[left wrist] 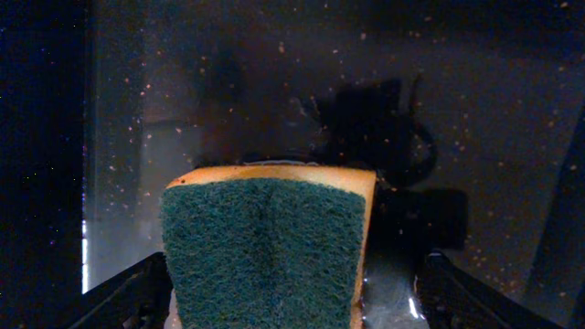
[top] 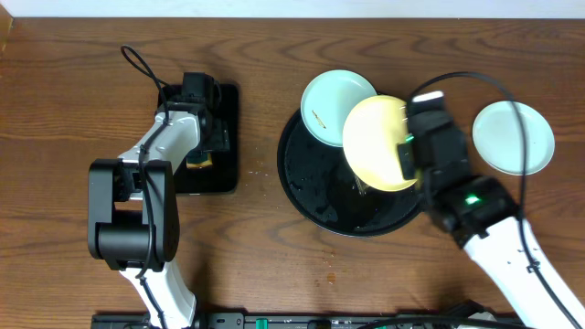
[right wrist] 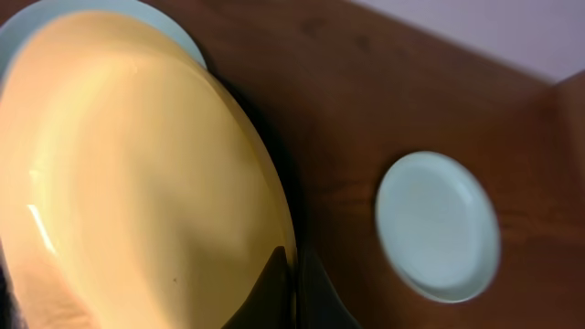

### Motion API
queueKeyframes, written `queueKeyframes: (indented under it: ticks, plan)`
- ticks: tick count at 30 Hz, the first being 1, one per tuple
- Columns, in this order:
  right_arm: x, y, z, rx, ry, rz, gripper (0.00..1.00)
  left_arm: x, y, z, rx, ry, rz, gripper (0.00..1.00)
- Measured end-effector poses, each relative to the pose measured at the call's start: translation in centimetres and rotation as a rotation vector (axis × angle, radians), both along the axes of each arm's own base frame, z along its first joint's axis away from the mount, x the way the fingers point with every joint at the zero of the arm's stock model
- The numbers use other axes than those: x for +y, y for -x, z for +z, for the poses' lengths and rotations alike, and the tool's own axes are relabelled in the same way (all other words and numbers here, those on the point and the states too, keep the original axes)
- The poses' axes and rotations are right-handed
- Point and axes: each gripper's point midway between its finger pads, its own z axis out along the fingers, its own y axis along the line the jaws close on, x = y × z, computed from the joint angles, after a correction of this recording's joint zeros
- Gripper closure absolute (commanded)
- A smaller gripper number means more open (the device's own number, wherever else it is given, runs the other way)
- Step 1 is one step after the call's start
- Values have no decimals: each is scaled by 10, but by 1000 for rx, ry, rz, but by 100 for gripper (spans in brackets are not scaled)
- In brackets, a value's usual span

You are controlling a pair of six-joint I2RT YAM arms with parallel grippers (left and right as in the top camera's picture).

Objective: Clean dirty plates on tray and stack at the side
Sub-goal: 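Lift the yellow plate off the round tray with the right gripper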

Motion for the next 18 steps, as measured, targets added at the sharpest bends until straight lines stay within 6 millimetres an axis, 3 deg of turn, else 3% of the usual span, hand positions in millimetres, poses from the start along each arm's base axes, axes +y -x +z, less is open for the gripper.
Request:
queueKeyframes:
  ticks: [12, 18]
  plan:
    - [42, 13, 26, -220, 514, -63, 99, 0, 0, 0, 0, 0, 0, 14]
    - [43, 11, 30, -251, 621, -101, 99, 0, 0, 0, 0, 0, 0, 14]
